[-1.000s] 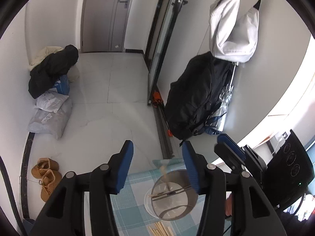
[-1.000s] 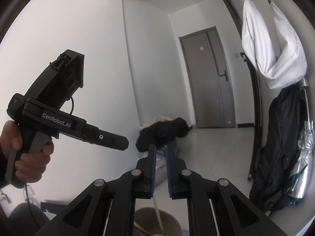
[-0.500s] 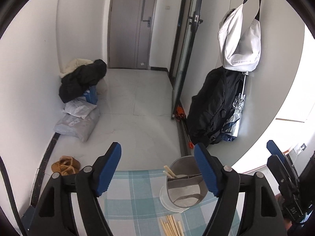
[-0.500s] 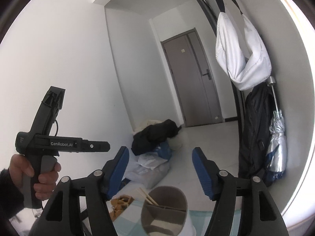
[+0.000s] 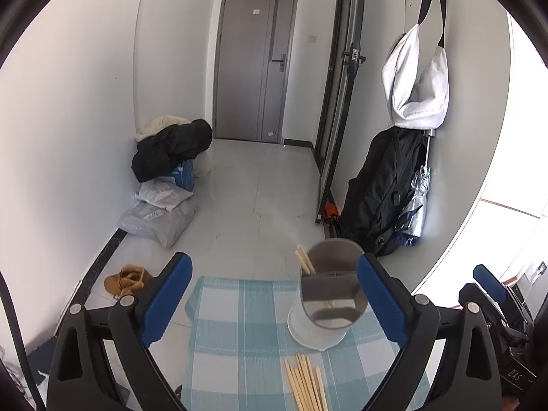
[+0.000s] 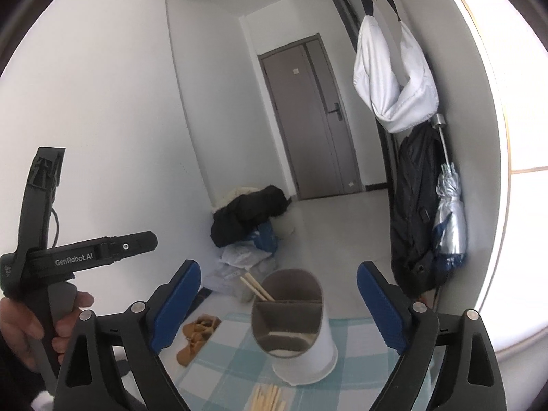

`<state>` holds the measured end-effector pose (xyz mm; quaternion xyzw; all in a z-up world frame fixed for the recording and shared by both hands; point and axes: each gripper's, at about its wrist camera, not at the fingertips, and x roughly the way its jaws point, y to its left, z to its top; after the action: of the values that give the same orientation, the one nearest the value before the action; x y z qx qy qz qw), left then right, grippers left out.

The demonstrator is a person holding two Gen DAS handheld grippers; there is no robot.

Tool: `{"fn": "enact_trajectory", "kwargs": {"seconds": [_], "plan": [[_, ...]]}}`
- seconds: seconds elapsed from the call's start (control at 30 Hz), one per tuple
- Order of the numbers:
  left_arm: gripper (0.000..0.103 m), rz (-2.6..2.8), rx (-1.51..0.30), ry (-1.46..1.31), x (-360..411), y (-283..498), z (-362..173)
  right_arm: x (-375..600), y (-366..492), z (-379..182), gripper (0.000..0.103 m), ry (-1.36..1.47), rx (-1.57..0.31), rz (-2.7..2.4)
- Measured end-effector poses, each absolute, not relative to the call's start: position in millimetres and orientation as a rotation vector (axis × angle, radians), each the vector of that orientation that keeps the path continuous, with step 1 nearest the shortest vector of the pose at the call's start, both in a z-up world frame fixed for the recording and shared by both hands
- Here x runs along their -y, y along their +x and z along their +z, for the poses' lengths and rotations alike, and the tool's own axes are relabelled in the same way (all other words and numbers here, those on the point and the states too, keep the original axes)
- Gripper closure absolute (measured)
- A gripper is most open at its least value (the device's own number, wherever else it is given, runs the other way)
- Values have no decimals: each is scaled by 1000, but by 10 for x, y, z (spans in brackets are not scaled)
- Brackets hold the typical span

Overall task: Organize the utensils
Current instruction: 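Open both grippers to drop the chopsticks into the holder, then lower the right gripper to the bundle and grasp another chopstick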

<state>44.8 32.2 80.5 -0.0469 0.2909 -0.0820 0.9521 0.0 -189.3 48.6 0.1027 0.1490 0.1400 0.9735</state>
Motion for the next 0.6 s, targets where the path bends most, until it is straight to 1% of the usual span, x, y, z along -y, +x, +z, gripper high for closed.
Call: {"fn": "enact_trajectory", "kwargs": {"seconds": [0.17,0.47,0.6], "plan": [[8,-148,-612,-129,-365,341,525,1825,-79,299,9,189,-379,238],[8,-103,-648,-148,-384,299,71,1674,-18,-170,9,104,-589,177],[8,-93,-702,-161,-419,372,-150,1637,73,-426,9,91,-686,165]]}}
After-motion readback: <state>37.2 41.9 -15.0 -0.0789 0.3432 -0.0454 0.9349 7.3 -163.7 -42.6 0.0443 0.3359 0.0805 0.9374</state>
